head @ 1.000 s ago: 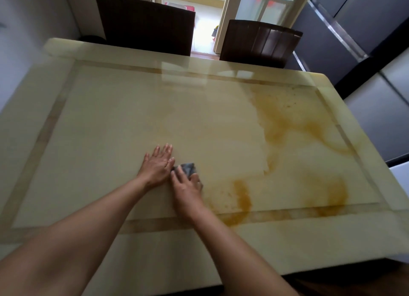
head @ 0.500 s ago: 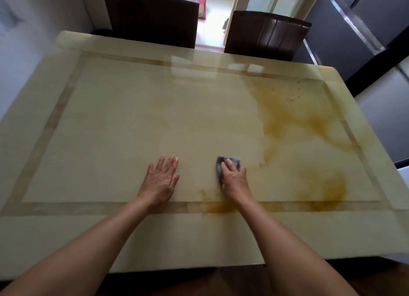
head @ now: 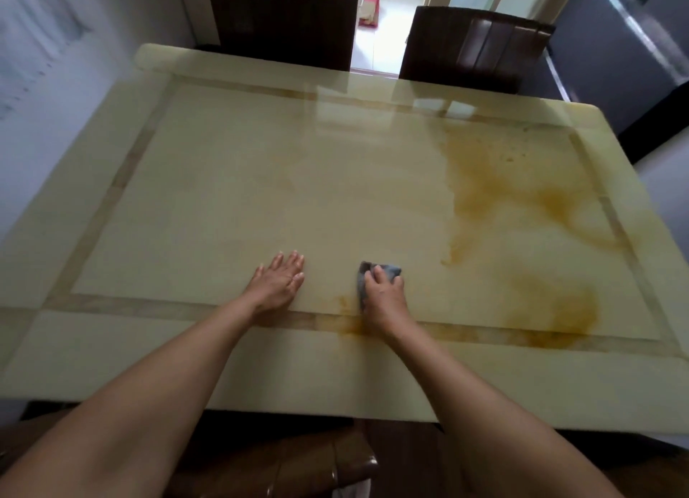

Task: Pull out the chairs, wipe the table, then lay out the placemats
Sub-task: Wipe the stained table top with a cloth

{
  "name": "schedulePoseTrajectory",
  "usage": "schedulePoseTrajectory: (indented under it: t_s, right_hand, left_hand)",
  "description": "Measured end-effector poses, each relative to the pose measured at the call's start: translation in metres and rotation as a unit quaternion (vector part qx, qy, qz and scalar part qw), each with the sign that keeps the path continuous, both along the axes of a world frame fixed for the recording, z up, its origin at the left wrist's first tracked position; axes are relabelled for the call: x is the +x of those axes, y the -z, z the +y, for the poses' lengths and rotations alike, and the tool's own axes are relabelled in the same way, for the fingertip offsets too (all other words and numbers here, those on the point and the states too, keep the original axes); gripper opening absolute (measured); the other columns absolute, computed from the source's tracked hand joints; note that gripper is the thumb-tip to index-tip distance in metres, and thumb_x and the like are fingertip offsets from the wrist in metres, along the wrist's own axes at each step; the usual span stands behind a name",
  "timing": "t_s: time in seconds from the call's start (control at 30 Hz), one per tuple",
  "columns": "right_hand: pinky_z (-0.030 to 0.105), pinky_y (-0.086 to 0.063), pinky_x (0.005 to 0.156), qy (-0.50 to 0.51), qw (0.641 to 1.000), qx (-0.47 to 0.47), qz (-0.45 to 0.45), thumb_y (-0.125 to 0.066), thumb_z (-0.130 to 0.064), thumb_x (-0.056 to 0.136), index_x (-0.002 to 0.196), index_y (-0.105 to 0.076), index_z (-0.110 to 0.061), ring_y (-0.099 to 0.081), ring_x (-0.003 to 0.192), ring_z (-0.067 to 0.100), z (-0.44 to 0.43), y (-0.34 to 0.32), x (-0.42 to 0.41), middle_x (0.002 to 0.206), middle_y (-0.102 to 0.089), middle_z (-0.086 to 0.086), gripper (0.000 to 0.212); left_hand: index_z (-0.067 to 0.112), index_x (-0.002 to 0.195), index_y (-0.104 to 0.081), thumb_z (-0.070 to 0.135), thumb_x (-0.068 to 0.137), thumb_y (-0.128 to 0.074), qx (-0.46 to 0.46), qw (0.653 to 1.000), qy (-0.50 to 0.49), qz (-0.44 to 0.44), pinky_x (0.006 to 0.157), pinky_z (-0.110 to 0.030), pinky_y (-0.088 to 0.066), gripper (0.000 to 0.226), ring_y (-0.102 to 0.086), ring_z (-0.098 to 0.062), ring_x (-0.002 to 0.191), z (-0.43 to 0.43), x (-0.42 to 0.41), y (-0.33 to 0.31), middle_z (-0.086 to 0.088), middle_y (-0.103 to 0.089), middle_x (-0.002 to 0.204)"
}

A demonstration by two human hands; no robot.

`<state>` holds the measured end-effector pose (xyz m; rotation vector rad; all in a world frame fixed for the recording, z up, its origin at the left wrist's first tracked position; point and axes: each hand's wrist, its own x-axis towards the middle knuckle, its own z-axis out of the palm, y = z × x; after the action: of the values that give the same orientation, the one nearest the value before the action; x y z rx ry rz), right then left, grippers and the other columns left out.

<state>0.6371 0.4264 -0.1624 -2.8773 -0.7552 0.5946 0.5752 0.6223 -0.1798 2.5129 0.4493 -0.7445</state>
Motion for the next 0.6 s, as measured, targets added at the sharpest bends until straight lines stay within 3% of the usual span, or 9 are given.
schedulePoseTrajectory:
  t_s: [0.23,0.3,0.37,0.43,0.6]
  right_hand:
    - [0.043,-0.028,0.114,-0.107,0.989,0.037,0.091,-0.050,-0.006,0.084,0.147,-0.030,-0.007,-0.020,0.135,0.040,0.076,0.022,-0.101,0.155,-0.014,0.010,0.066]
    - [0.041,-0.032,0.110,-0.137,0.986,0.051,0.078,-0.051,-0.006,0.084,0.142,-0.038,-0.006,-0.031,0.129,0.039,0.076,0.024,-0.100,0.149,-0.026,0.012,0.060]
    - [0.036,-0.042,0.096,-0.157,0.985,0.070,0.032,-0.058,-0.005,0.081,0.124,-0.056,-0.002,-0.050,0.110,0.039,0.064,0.021,-0.091,0.129,-0.048,0.019,0.043]
    - [0.032,-0.048,0.082,-0.112,0.991,0.075,-0.005,-0.067,-0.005,0.073,0.103,-0.065,-0.004,-0.058,0.093,0.037,0.041,0.014,-0.078,0.112,-0.059,0.017,0.030]
    - [0.032,-0.042,0.093,0.021,0.999,-0.007,0.029,-0.060,-0.013,0.082,0.126,-0.049,-0.015,-0.046,0.110,0.033,-0.042,0.000,-0.053,0.142,-0.036,0.005,0.045]
  left_hand:
    - [0.023,0.151,0.000,0.035,0.102,-0.017,0.011,0.998,-0.010,-0.056,0.118,-0.041,0.004,0.053,0.008,-0.014,0.147,-0.006,-0.018,-0.004,0.007,0.005,0.159]
    - [0.024,0.151,0.000,0.035,0.102,-0.017,0.015,0.998,-0.015,-0.065,0.117,-0.040,0.005,0.053,0.009,-0.014,0.147,-0.005,-0.030,-0.005,0.008,0.006,0.159]
    - [0.023,0.151,0.000,0.035,0.102,-0.018,0.018,0.998,-0.018,-0.064,0.118,-0.040,0.005,0.053,0.009,-0.014,0.147,-0.003,-0.043,-0.005,0.008,0.005,0.159]
    - [0.023,0.151,-0.001,0.036,0.102,-0.019,0.020,0.998,-0.013,-0.058,0.118,-0.040,0.004,0.054,0.008,-0.014,0.147,-0.003,-0.055,-0.003,0.008,0.004,0.159]
    - [0.023,0.151,0.001,0.036,0.102,-0.017,0.027,0.998,0.019,-0.045,0.118,-0.040,0.004,0.054,0.009,-0.015,0.147,-0.011,-0.070,0.002,0.008,0.006,0.159]
